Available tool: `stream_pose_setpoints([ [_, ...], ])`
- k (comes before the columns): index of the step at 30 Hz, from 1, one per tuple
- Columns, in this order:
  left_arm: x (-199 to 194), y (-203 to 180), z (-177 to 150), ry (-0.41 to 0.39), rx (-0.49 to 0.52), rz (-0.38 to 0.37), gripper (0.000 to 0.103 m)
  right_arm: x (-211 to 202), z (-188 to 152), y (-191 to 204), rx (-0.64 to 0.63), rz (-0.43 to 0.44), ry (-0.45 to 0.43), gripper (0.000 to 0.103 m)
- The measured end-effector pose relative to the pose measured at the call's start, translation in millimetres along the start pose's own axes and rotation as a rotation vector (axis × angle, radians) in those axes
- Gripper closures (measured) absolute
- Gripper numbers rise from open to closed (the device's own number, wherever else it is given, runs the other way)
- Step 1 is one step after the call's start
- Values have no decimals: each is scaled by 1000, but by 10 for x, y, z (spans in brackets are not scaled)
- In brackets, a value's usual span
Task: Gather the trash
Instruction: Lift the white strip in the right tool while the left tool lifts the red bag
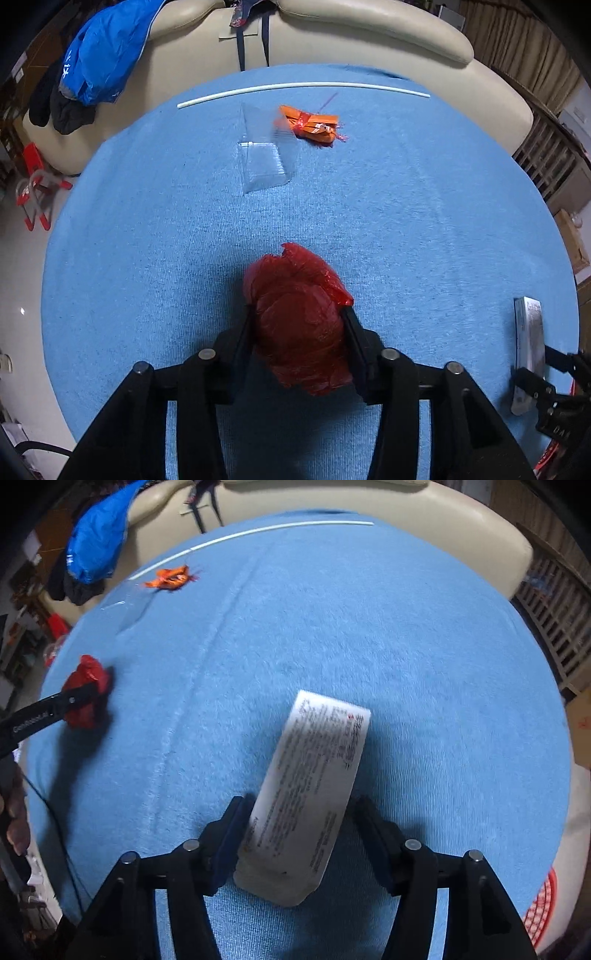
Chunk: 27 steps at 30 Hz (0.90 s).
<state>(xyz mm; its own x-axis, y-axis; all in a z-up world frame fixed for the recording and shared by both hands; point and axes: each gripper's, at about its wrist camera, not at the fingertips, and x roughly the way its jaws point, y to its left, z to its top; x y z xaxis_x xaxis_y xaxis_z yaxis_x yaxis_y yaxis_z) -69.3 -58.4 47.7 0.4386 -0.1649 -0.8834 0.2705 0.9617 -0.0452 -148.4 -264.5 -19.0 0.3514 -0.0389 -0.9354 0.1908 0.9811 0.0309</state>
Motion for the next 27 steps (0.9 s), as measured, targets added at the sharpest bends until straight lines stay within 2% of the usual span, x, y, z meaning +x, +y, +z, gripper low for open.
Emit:
stream_pose_setpoints([
  [3, 43, -44, 19, -4, 6, 29, 53, -12, -68, 28, 25, -35, -23, 37],
  [6, 110, -41, 25, -2, -2, 37, 56, -31, -115, 104, 24, -47, -54, 50],
  [10, 40, -23, -12, -13, 8, 6, 60, -78, -176, 134, 16, -20, -56, 51],
  [12, -35, -12, -44, -38, 16, 17, 60, -128, -191, 82, 33, -5, -68, 51],
  [19, -306, 47, -224, -66, -11, -15, 60, -300, -247, 47, 45, 23, -112, 51],
  [27, -533, -82, -426, -87, 7, -45, 60, -435, -384, 62, 49, 38, -139, 51],
])
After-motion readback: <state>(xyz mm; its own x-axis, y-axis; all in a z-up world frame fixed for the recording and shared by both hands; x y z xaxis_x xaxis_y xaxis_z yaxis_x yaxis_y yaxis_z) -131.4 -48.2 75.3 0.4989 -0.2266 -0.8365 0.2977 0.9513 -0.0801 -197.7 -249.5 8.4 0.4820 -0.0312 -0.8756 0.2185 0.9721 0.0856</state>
